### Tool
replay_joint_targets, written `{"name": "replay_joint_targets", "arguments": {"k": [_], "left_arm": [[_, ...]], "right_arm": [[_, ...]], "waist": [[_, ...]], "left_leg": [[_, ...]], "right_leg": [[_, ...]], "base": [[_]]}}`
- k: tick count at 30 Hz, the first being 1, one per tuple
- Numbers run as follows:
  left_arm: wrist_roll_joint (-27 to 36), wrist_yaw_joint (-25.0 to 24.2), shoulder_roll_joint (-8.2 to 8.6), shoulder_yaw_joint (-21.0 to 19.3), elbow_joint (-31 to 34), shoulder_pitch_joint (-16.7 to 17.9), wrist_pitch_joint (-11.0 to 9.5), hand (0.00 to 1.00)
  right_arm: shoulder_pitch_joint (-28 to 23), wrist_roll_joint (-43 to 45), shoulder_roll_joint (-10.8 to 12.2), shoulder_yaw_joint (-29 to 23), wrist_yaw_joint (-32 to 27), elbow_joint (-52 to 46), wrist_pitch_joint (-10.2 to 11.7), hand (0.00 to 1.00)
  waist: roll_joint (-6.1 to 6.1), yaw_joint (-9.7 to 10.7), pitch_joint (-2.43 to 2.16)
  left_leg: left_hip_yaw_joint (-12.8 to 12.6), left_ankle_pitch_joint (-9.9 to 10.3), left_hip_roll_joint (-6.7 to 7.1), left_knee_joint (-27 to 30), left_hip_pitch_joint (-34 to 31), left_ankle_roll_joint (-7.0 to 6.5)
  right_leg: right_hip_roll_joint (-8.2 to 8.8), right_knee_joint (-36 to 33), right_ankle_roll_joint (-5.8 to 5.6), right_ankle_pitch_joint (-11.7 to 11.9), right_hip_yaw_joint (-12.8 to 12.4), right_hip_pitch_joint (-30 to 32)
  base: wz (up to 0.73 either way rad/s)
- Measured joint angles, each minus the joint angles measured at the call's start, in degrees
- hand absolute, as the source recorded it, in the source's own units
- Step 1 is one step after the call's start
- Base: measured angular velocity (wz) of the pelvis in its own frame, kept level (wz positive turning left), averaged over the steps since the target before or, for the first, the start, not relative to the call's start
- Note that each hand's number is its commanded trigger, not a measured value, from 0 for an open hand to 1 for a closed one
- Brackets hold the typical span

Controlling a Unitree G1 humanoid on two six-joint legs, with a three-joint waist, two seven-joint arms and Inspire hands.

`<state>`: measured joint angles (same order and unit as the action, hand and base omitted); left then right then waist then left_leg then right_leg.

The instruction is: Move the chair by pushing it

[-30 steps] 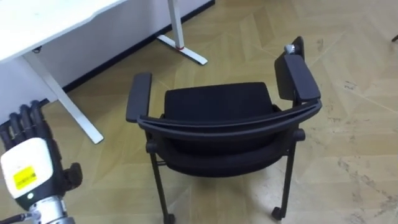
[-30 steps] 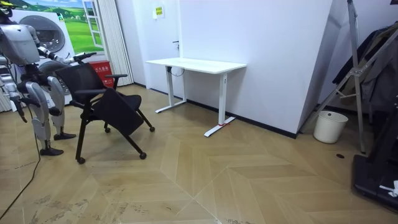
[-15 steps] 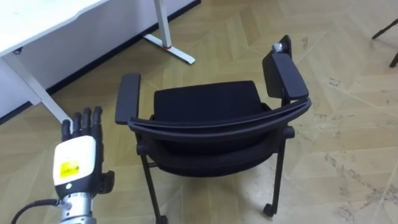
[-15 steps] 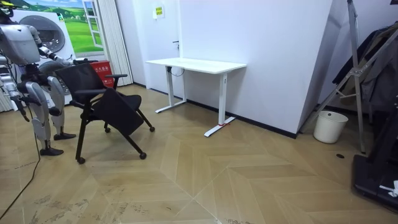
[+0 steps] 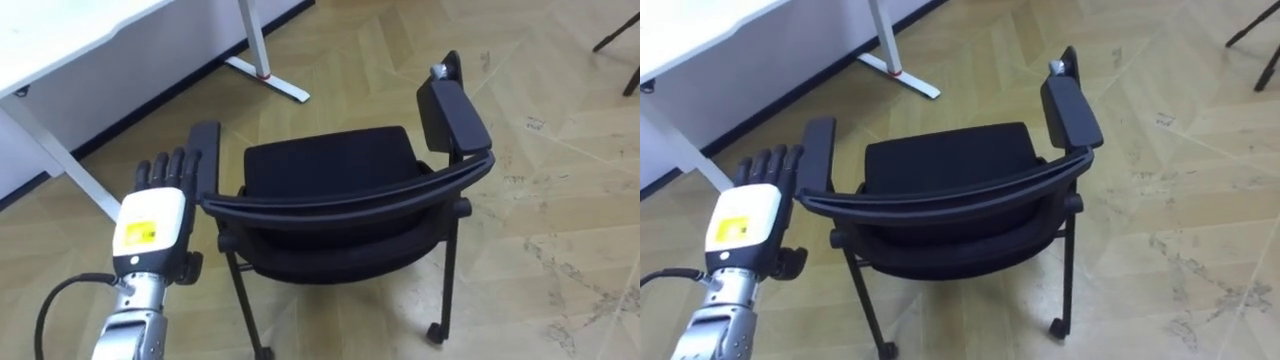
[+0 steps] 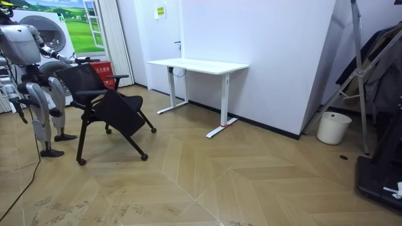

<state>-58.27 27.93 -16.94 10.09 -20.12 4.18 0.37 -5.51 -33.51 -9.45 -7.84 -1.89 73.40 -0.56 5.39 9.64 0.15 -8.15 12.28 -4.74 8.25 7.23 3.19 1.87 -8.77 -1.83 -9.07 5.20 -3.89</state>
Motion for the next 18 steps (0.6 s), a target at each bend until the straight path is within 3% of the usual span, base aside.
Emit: {"name": "replay_joint_targets", "arguments": {"k": [7, 18], "left_arm": [[0.0, 0.0, -0.01, 0.0, 3.0, 0.0, -0.5, 0.00], [-0.9, -1.3, -0.25, 2.0, 8.5, -0.4, -0.6, 0.00]], "right_arm": [[0.0, 0.0, 0.0, 0.0, 0.0, -0.1, 0.6, 0.00], [0.4, 0.8, 0.0, -0.1, -0.5, 0.0, 0.9, 0.00]], "waist": [[-0.15, -0.1, 0.08], [-0.34, 1.7, 0.20]], "left_leg": [[-0.1, 0.0, 0.01, 0.0, -0.1, 0.00], [-0.6, 0.0, 0.00, 0.0, 0.2, 0.00]], "right_leg": [[0.00, 0.0, 0.00, 0.0, 0.0, 0.1], [0.01, 0.0, -0.01, 0.0, -0.6, 0.1]], "base": [[0.00], [-0.02]]}}
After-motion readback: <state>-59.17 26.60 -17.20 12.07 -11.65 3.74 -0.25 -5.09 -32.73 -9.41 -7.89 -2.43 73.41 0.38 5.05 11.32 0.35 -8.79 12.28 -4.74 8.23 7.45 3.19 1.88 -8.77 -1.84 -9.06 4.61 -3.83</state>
